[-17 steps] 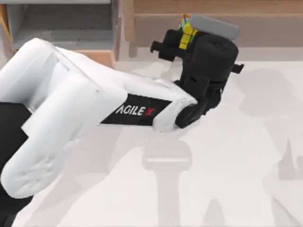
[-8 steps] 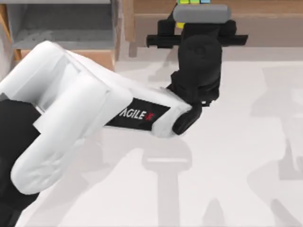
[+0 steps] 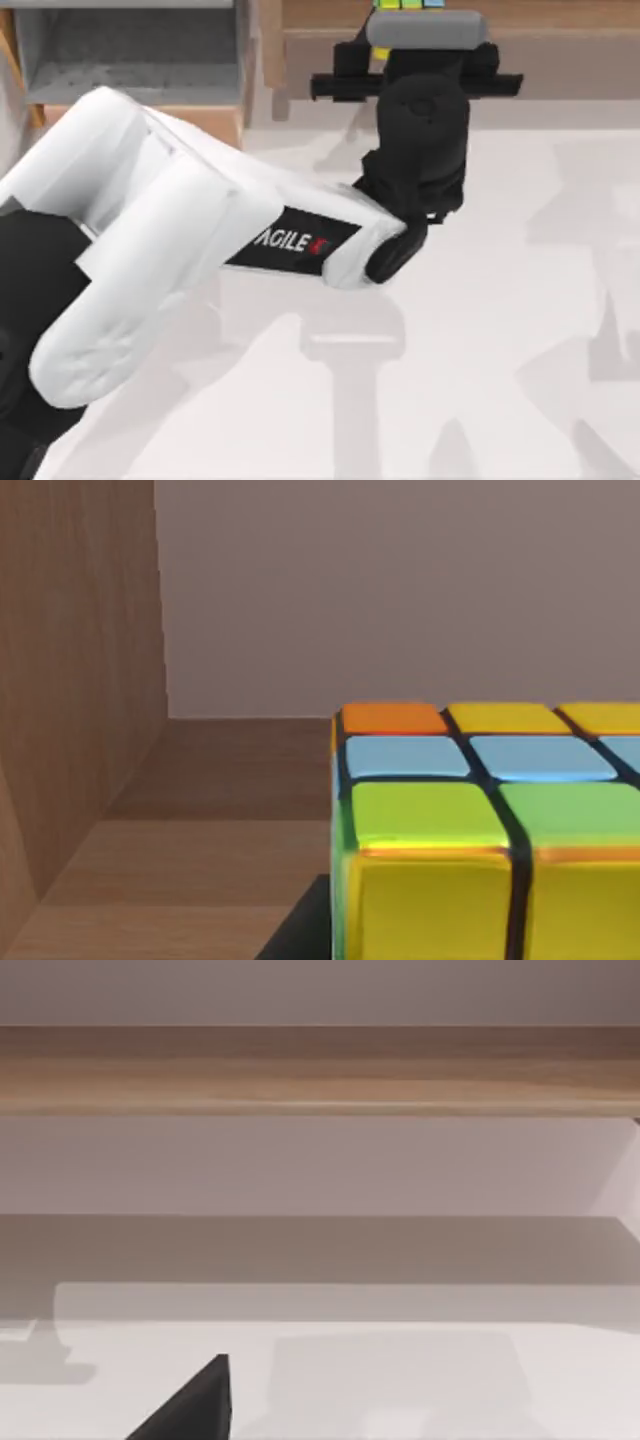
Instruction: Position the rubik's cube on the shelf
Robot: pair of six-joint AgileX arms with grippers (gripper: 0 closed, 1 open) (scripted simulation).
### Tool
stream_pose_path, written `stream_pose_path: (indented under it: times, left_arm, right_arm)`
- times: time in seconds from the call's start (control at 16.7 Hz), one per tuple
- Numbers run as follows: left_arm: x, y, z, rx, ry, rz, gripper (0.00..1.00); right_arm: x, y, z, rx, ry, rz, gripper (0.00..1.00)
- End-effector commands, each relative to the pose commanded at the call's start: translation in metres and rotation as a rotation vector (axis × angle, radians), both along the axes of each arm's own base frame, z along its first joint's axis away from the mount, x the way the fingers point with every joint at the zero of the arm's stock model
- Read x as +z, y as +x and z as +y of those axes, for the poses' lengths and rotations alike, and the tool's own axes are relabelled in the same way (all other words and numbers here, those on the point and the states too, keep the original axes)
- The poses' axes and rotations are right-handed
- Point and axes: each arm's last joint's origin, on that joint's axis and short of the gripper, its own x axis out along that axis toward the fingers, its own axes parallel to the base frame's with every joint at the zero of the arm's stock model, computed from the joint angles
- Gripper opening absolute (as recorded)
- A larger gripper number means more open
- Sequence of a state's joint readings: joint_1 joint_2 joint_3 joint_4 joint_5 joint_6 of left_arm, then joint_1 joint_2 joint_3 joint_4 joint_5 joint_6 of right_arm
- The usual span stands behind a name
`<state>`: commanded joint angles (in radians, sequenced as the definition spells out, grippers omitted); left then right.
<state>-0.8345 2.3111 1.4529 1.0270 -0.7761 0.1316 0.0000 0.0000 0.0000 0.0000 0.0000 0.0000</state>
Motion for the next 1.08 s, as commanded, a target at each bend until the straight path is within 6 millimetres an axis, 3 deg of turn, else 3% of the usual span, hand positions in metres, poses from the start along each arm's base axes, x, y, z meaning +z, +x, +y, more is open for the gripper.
stream_pose_path:
  times: [0.6,0.96,1.08]
  left_arm:
    - [0.007,0.09,-0.003,-0.002,-0.009,-0.009,0.0]
    - [0.005,0.098,0.002,0.005,-0.003,-0.001,0.0]
    - [0.005,0.098,0.002,0.005,-0.003,-0.001,0.15]
  right_arm:
    - [0.0,0.0,0.0,0.0,0.0,0.0,1.0]
    - [0.0,0.0,0.0,0.0,0.0,0.0,1.0]
    - [0.0,0.0,0.0,0.0,0.0,0.0,1.0]
